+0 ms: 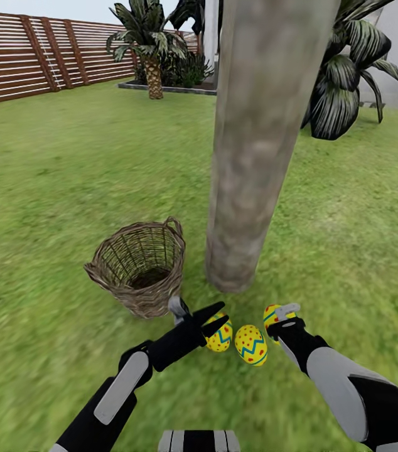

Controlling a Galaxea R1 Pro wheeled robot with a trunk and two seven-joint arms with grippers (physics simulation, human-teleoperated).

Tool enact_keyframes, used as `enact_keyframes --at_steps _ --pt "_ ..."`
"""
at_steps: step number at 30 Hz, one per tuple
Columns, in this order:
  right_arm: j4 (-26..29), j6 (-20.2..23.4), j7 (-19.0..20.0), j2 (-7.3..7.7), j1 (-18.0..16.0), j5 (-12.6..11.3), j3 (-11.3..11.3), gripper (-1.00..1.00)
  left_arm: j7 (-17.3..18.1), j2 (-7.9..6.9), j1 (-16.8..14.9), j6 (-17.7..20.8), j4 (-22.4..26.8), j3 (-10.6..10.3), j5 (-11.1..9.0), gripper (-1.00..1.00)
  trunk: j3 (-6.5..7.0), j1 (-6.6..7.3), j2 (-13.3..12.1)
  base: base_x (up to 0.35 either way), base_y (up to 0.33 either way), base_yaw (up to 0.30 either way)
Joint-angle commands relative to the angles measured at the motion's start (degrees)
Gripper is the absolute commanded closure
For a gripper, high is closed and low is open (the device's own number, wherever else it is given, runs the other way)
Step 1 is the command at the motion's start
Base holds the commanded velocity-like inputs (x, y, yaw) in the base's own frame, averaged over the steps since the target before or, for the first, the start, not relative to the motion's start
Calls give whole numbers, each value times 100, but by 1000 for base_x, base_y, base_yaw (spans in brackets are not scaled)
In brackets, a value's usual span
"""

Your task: Take the three Easter eggs out of the wicker basket on the lawn in the garden, then place them on the lawn next to a single tree (choose any tree) so that all three eggs are next to the same tree and none are left in the basket.

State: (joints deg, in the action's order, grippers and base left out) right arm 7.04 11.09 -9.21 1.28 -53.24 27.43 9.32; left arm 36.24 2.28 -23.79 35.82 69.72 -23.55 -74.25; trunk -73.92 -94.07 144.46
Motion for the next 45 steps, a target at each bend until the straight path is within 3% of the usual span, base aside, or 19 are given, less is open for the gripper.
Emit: enact_keyframes --at_steps 1,7,9,12,45 --pt "11 26 -5 -4 -2 62 44 100 -3 0 -3 40 -2 -1 -45 -100 -27 -1 3 0 0 0" --pt "84 32 -51 7 -2 62 47 100 -3 0 -3 39 -2 -1 -45 -100 -160 -17 11 0 0 0" --pt "165 -5 -347 24 -2 66 52 100 -3 0 -3 39 -2 -1 -45 -100 -204 -22 14 0 0 0" --pt "174 -204 -469 29 -2 69 52 100 -3 0 -3 37 -2 -1 -45 -100 -270 -29 18 0 0 0" --pt "183 -197 -510 10 -2 69 44 100 -12 0 -3 32 -3 -1 -45 -100 -1001 -115 62 0 0 0"
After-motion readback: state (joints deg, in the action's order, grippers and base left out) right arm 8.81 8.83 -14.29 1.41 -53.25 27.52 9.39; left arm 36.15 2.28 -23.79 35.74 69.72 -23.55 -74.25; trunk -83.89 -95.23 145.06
